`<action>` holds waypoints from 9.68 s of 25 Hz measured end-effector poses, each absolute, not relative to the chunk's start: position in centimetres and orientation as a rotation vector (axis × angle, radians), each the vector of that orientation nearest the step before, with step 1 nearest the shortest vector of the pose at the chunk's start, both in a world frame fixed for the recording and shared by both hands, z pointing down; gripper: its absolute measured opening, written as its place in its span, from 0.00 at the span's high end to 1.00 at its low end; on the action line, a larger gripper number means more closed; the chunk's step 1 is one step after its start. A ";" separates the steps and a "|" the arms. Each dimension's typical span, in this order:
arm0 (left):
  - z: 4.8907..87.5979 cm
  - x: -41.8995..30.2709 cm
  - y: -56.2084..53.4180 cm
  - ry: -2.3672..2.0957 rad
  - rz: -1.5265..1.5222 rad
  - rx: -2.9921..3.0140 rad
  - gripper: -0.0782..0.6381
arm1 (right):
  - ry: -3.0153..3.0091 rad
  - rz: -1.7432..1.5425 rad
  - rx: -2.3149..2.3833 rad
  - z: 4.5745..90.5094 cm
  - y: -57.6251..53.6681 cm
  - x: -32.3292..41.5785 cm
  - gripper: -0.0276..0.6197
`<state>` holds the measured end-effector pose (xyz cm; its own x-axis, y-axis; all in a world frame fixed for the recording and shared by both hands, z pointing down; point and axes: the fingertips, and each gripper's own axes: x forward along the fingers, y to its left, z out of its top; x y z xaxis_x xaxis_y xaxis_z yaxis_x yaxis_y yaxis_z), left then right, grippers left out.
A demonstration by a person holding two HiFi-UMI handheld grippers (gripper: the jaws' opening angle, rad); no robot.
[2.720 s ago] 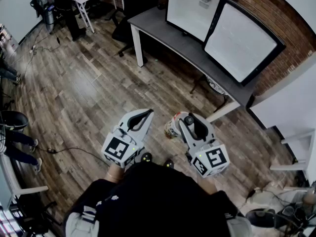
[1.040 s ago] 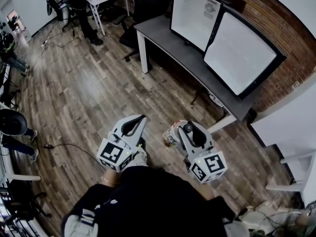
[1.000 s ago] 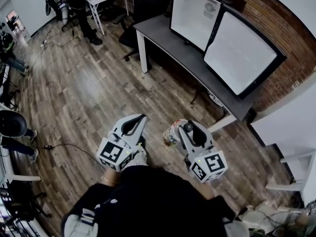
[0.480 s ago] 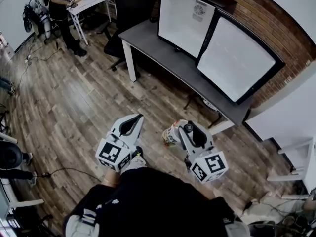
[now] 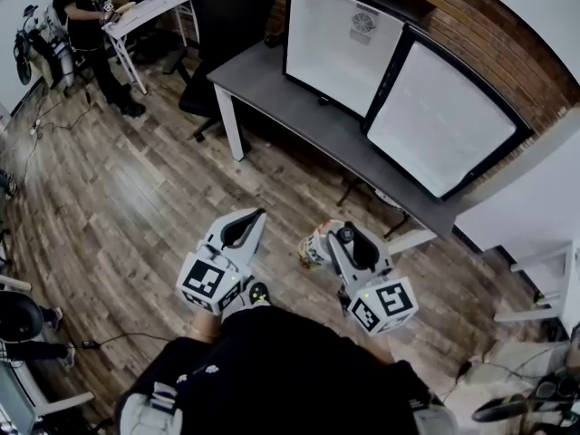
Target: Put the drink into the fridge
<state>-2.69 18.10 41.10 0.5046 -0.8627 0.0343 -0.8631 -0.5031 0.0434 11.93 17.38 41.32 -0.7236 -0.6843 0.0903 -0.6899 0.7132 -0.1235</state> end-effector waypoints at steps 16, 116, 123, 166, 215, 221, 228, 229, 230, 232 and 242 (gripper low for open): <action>42.6 -11.7 14.1 -1.477 -0.038 2.661 0.90 | -2.813 0.221 1.239 41.7 12.7 3.9 0.73; 41.8 -4.3 -37.4 -0.847 0.070 2.968 0.90 | -2.578 0.149 1.711 40.3 -41.0 6.7 0.73; 42.1 -5.4 -40.1 -0.848 0.043 2.941 0.90 | -2.525 0.137 1.775 40.4 -44.5 7.4 0.73; 43.3 -9.2 -47.4 -0.913 -0.009 2.860 0.90 | -2.290 0.113 1.862 43.2 -55.2 10.2 0.72; 43.1 -3.6 -44.6 -0.831 0.025 2.837 0.90 | -2.428 0.118 1.965 42.3 -41.8 10.5 0.96; 43.1 -2.5 -44.0 -0.795 0.035 2.855 0.90 | -2.452 0.105 1.910 42.4 -40.7 10.0 0.96; 43.3 -2.2 -43.5 -0.782 0.044 2.858 0.90 | -2.463 0.114 1.875 42.7 -40.1 9.4 0.96; 43.3 -2.2 -43.5 -0.782 0.046 2.860 0.90 | -2.465 0.117 1.873 42.8 -40.1 9.3 0.96; 43.3 -2.2 -43.4 -0.781 0.047 2.861 0.90 | -2.465 0.121 1.872 42.8 -40.0 9.3 0.96; 43.4 -2.1 -43.3 -0.778 0.049 2.856 0.90 | -2.465 0.131 1.871 43.0 -39.9 9.2 0.96; 43.5 -2.2 -43.2 -0.778 0.047 2.848 0.90 | -2.461 0.139 1.868 43.1 -39.7 9.1 0.96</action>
<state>-2.20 -43.22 43.55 0.8620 -0.5006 0.0803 -0.5066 -0.8446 0.1731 9.07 -39.71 43.08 -0.2697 -0.9584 0.0932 -0.9628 0.2668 -0.0422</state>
